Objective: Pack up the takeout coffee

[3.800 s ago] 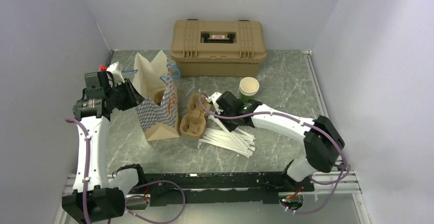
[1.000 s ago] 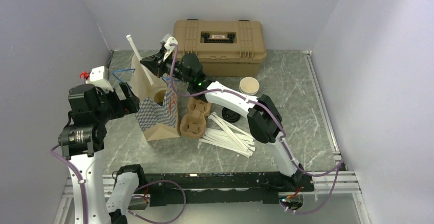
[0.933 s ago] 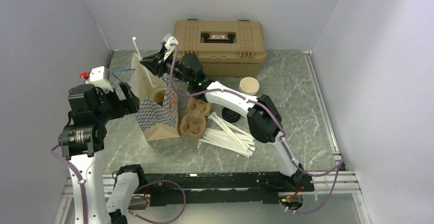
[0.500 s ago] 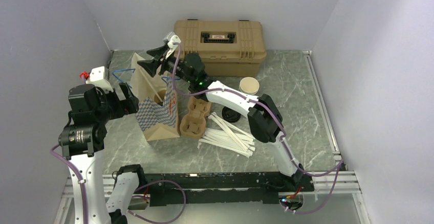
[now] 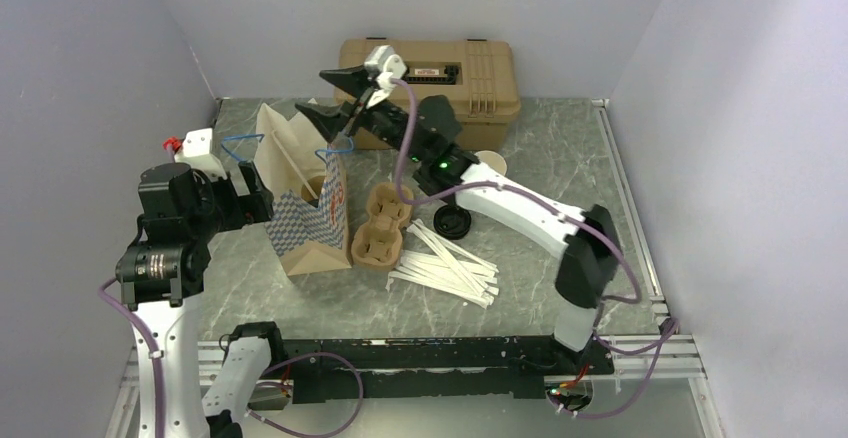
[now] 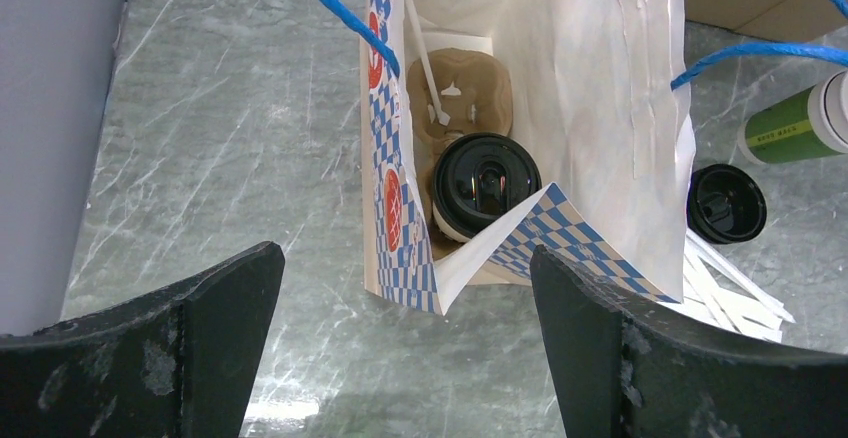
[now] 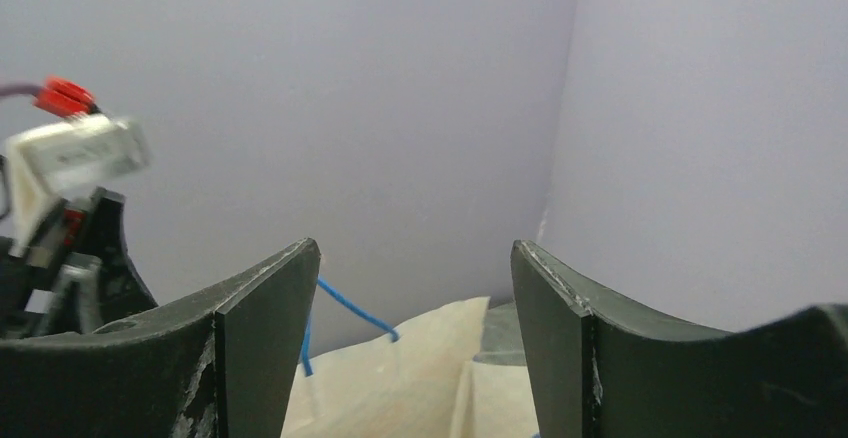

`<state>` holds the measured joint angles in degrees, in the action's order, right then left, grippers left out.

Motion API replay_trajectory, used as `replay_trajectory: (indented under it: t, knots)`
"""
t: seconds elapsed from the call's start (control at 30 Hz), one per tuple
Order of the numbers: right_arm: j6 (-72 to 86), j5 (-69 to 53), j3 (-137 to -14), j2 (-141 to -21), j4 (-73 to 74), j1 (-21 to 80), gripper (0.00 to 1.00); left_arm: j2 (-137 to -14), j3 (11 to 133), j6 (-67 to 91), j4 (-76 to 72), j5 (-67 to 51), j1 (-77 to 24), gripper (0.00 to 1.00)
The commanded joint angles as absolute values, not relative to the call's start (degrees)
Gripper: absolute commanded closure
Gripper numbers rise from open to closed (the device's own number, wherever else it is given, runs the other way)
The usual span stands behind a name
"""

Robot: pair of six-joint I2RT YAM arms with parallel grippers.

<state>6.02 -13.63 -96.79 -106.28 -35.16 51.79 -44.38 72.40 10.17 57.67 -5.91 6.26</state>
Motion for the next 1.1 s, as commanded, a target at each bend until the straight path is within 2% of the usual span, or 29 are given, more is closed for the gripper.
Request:
replay_trajectory:
  t: [0.0,0.13,0.23,0.37,0.57,0.87,1.07]
  knots:
    - [-2.8,-10.5,-91.8,-96.6,-33.1,51.7,0.24,-45.0,74.5,8.9,55.2,-3.2,4.4,0.01]
    - [-5.7,-7.1,-90.1,-90.1,-22.2,51.6,0.22,-45.7,76.7,10.0,55.5,-2.2,3.6,0.01]
    - [-7.9,-4.3,-87.3,-85.2,-15.8,51.6,0.15,-46.1,77.8,10.7,55.5,-3.2,3.4,0.01]
    - [-8.9,1.4,-82.5,-78.4,-8.8,51.6,0.01,-47.2,78.4,10.6,55.0,-5.0,3.3,0.01]
    - [-7.1,15.8,-80.0,-72.0,2.0,51.5,0.00,-49.6,80.6,11.0,54.6,-11.1,3.0,0.00]
    - [5.2,18.1,-65.7,-53.1,12.8,51.6,0.00,-52.9,85.0,11.3,56.5,-13.8,1.3,0.01]
    - [11.7,21.6,-60.8,-42.7,21.5,51.6,0.00,-52.5,84.8,12.0,55.3,-15.9,1.2,0.01]
